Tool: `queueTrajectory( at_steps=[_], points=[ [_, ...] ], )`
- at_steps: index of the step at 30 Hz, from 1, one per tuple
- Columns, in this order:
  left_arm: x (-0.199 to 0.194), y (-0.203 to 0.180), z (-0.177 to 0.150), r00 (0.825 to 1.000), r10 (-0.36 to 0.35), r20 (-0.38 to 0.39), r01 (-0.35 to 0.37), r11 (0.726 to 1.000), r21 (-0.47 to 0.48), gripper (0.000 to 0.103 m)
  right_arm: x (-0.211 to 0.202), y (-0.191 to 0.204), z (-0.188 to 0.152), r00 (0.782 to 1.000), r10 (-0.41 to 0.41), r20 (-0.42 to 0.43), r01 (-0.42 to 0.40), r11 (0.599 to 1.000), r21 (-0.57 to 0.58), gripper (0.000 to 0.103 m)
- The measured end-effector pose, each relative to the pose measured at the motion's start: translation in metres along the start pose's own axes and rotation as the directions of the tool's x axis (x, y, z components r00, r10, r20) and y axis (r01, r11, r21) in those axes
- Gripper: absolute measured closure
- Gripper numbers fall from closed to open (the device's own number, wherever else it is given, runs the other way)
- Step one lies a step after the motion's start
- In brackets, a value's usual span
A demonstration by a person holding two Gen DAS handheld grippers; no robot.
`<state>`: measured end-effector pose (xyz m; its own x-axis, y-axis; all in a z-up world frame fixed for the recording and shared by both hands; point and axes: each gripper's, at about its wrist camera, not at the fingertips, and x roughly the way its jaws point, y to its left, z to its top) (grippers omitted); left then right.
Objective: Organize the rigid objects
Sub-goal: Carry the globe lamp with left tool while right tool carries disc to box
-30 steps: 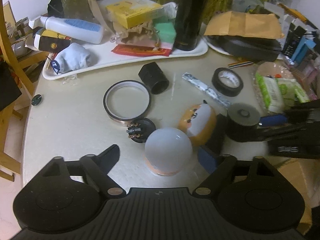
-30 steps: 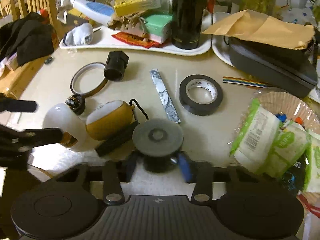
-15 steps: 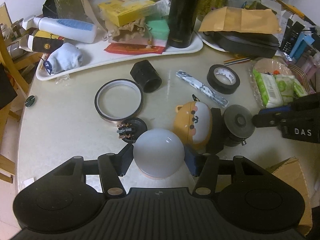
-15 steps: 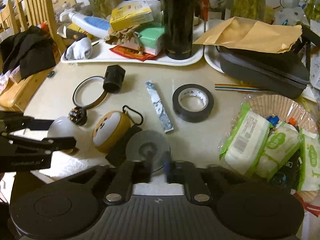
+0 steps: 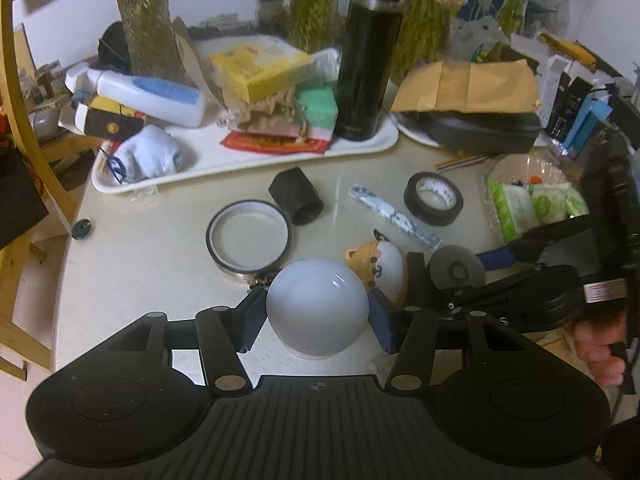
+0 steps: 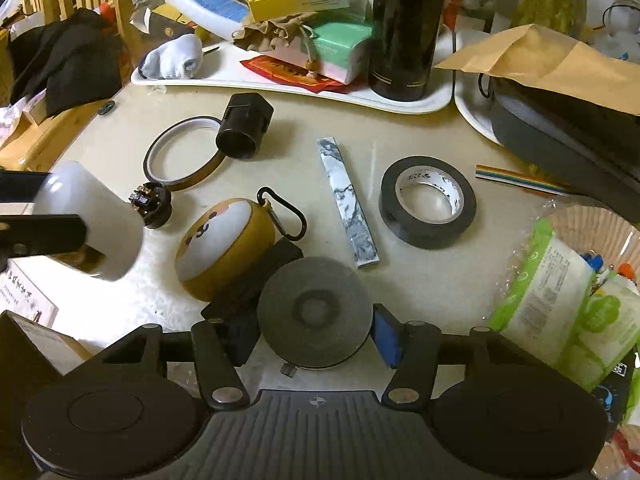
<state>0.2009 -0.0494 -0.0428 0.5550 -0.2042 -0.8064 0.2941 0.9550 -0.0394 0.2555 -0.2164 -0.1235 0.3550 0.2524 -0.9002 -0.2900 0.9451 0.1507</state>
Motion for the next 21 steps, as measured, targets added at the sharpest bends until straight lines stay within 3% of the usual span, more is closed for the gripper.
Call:
queueTrajectory(
  at_steps=[8, 11, 21],
  points=[
    [-0.03, -0.001, -0.002, 0.997, -0.029, 0.072, 0.029, 1.0, -0.003, 0.05, -0.041, 0.01, 0.002, 0.998, -0.016, 0.06, 0.016, 1.0, 0.002, 0.042],
    [-0.037, -0.003, -0.007, 0.996, -0.044, 0.084, 0.044, 0.999, 0.002, 0.05, -0.067, 0.011, -0.001, 0.994, 0.017, 0.104, -0.02, 0.999, 0.027, 0.042],
    [-0.062, -0.004, -0.03, 0.993, -0.065, 0.099, 0.067, 0.998, -0.017, 0.05, -0.13, 0.016, -0.038, 0.985, 0.036, 0.168, -0.05, 0.995, 0.082, 0.042]
  ],
)
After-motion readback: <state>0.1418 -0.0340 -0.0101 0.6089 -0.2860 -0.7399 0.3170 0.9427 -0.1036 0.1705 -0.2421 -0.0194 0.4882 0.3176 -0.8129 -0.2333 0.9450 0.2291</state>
